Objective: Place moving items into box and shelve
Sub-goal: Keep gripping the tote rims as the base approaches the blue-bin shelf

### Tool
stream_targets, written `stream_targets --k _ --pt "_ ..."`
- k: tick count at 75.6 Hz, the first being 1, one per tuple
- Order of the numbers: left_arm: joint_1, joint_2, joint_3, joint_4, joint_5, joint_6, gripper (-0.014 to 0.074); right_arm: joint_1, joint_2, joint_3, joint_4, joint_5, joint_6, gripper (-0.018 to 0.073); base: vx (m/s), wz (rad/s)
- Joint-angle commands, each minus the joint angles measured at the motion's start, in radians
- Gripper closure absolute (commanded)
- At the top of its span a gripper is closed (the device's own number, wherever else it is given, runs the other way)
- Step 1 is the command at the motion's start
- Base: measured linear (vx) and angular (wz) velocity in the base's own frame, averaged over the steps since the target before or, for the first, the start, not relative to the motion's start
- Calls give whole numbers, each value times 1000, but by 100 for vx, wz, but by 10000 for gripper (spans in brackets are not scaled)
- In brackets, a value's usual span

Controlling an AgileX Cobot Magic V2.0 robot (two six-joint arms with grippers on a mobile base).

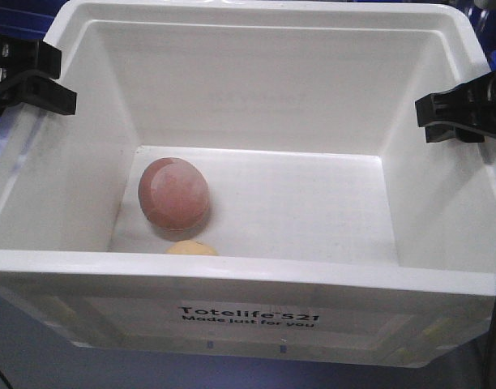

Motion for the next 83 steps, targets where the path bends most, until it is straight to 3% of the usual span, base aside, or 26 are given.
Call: stream_targets --k 1,83 --pt "-8 -42 -52 -83 -103 8 599 -5 -27 -43 -45 -77 13 565 34 29" --pt "-8 -42 -52 -83 -103 8 599 -5 -27 -43 -45 -81 13 565 26 56"
